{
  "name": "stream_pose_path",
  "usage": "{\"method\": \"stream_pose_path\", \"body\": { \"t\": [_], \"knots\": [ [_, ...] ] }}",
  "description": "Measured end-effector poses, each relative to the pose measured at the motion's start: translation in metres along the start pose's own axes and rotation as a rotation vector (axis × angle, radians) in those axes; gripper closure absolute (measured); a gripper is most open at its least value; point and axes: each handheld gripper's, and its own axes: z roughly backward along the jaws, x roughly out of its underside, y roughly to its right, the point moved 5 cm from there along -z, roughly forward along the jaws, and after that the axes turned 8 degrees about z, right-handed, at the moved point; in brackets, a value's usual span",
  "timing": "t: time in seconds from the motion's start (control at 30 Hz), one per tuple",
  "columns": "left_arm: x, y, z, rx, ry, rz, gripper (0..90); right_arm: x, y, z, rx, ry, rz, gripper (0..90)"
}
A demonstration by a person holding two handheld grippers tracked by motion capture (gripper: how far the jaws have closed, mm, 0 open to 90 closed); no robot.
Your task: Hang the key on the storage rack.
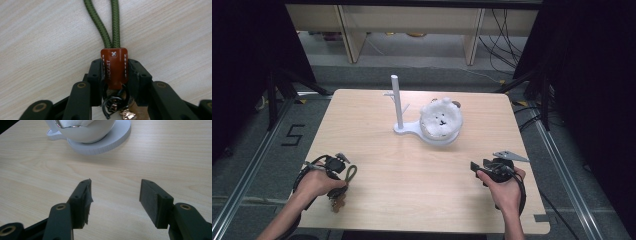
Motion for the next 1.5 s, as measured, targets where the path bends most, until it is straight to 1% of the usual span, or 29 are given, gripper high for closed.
{"method": "stream_pose_path", "body": {
  "t": [0.13,0.17,0.2,0.23,0.27,0.3,0.33,0.43,0.47,0.5,0.53,0.57,0.6,0.63,0.7,0.8,0.87,1.03,1.07,1.1,1.13,1.17,1.2,1.23,1.27,1.33,1.37,1.4,1.5],
  "knots": [
    [0.004,0.001,0.0,0.003,0.028,-0.004,67.4,0.0,0.0,0.0,0.002,-0.005,0.002,44.1],
    [0.004,0.0,0.001,-0.002,0.024,-0.023,67.7,0.0,0.0,0.0,-0.003,-0.002,0.003,44.1],
    [0.005,-0.001,0.002,-0.002,0.016,-0.029,67.7,0.0,0.0,0.0,-0.003,-0.002,0.003,44.1],
    [0.005,-0.002,0.002,-0.002,0.033,-0.04,67.8,0.0,0.0,-0.001,-0.009,0.011,0.0,44.1],
    [0.006,-0.001,0.001,0.002,0.048,-0.023,67.9,0.0,0.001,-0.001,0.0,0.01,0.004,44.1],
    [0.006,-0.001,0.001,0.005,0.057,-0.026,68.0,-0.001,0.004,-0.002,0.002,0.022,0.041,44.1],
    [0.007,0.0,0.001,0.014,0.064,-0.01,68.1,-0.001,0.004,-0.002,0.002,0.023,0.041,44.1],
    [0.009,-0.003,0.001,0.012,0.081,-0.021,68.3,-0.001,0.004,-0.002,0.0,0.026,0.042,44.1],
    [0.01,-0.002,0.002,0.018,0.074,-0.012,68.4,-0.001,0.004,-0.002,-0.005,0.027,0.039,44.2],
    [0.009,-0.006,0.002,0.003,0.089,-0.059,68.4,-0.001,0.004,-0.002,0.0,0.027,0.041,44.1],
    [0.01,-0.007,0.002,0.008,0.094,-0.063,68.4,-0.001,0.004,-0.002,0.005,0.024,0.043,44.1],
    [0.012,-0.005,0.003,0.02,0.092,-0.03,68.4,-0.001,0.004,-0.002,0.005,0.02,0.043,44.1],
    [0.013,-0.004,0.004,0.025,0.101,-0.022,68.4,-0.001,0.004,-0.002,0.004,0.019,0.042,44.1],
    [0.013,-0.008,0.005,0.024,0.118,-0.063,68.4,-0.001,0.004,-0.002,0.004,0.019,0.041,44.1],
    [0.015,-0.007,0.007,0.039,0.147,-0.047,68.5,-0.001,0.004,-0.002,-0.003,0.023,0.039,44.1],
    [0.018,-0.007,0.009,0.055,0.191,-0.043,68.5,-0.001,0.003,-0.002,-0.013,0.026,0.041,44.1],
    [0.021,-0.009,0.011,0.065,0.207,-0.058,68.5,0.0,0.003,-0.003,-0.011,0.026,0.046,44.1],
    [0.026,-0.008,0.013,0.093,0.292,-0.021,68.5,0.0,0.003,-0.003,-0.004,0.018,0.044,44.3],
    [0.028,-0.009,0.014,0.094,0.286,-0.031,68.6,0.0,0.003,-0.003,0.0,0.018,0.043,44.3],
    [0.029,-0.008,0.015,0.097,0.302,-0.018,68.6,0.0,0.002,-0.003,0.001,0.018,0.044,44.3],
    [0.03,-0.008,0.014,0.097,0.314,-0.03,68.6,0.001,0.002,-0.003,0.0,0.017,0.042,44.4],
    [0.031,-0.009,0.015,0.098,0.323,-0.026,68.5,0.001,0.002,-0.002,-0.007,0.002,0.045,44.4],
    [0.031,-0.009,0.015,0.101,0.334,-0.029,68.5,0.001,0.002,-0.003,-0.005,0.008,0.043,44.5],
    [0.032,-0.01,0.016,0.099,0.327,-0.026,68.6,0.001,0.002,-0.003,0.006,0.005,0.046,44.5],
    [0.032,-0.009,0.016,0.102,0.353,-0.014,68.5,0.001,0.002,-0.004,0.006,0.009,0.046,44.5],
    [0.033,-0.01,0.018,0.104,0.373,-0.006,68.6,0.001,0.0,-0.003,-0.001,0.014,0.034,44.5],
    [0.032,-0.01,0.019,0.108,0.4,0.008,68.8,0.0,0.001,-0.003,-0.01,0.018,0.042,44.5],
    [0.031,-0.008,0.019,0.128,0.443,0.049,68.9,0.0,0.001,-0.003,-0.01,0.019,0.042,44.5],
    [0.031,-0.011,0.024,0.127,0.481,0.057,68.9,0.0,0.002,-0.003,-0.004,0.019,0.042,44.5]
  ]
}}
